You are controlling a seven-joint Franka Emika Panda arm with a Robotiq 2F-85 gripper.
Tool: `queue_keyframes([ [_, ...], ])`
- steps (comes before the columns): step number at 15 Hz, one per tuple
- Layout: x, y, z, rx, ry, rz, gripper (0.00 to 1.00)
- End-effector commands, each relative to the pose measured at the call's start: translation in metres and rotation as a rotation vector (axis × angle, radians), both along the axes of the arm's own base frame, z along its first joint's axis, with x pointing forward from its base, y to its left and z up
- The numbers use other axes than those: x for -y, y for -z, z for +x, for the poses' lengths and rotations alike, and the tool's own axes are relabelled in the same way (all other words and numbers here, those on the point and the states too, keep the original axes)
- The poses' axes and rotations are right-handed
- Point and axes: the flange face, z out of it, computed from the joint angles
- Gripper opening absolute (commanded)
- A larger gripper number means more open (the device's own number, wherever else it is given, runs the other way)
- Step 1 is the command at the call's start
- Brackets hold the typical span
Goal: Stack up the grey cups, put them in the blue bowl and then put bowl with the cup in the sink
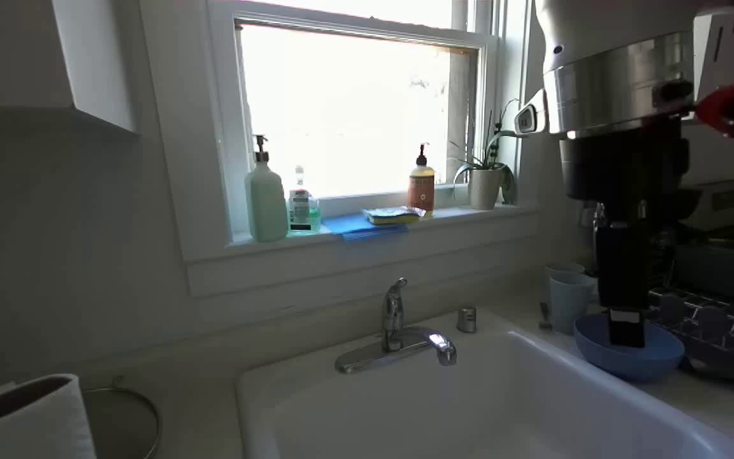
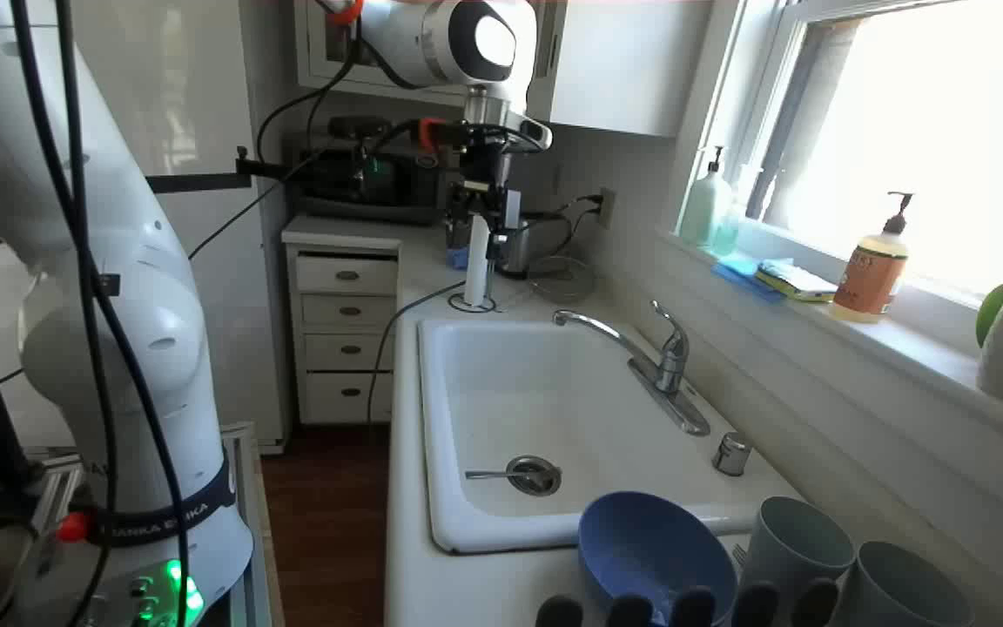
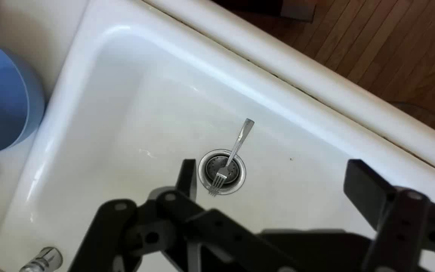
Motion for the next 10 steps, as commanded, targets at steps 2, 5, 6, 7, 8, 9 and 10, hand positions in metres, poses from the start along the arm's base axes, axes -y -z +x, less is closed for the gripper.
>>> queue_keyframes([
  [2,0.0,0.0,0.0,0.0,0.0,0.0,1.0],
  [5,0.0,0.0,0.0,0.0,0.0,0.0,1.0],
  [6,0.014,0.006,0.013,-0.005,0.067,-0.006,1.0],
  [7,0.026,0.009,0.021,-0.004,0.113,-0.003,1.0],
  [8,0.046,0.013,0.03,0.004,0.177,-0.003,1.0],
  [9,0.064,0.018,0.037,-0.004,0.229,0.004,1.0],
  [10,0.084,0.023,0.045,0.007,0.272,0.002,1.0],
])
